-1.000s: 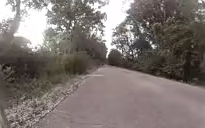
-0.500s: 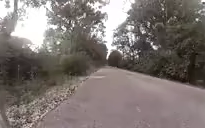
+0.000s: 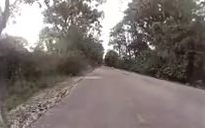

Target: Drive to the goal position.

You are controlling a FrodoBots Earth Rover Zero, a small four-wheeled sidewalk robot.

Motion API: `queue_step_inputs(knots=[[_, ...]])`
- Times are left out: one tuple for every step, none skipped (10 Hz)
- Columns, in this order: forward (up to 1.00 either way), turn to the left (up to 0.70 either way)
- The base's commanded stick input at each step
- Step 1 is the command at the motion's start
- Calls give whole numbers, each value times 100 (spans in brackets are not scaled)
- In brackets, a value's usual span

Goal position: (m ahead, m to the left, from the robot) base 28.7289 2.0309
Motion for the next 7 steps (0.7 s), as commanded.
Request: queue_step_inputs(knots=[[70, 0], [70, 0], [70, 0], [70, 0], [70, 0], [70, 0], [70, 0]])
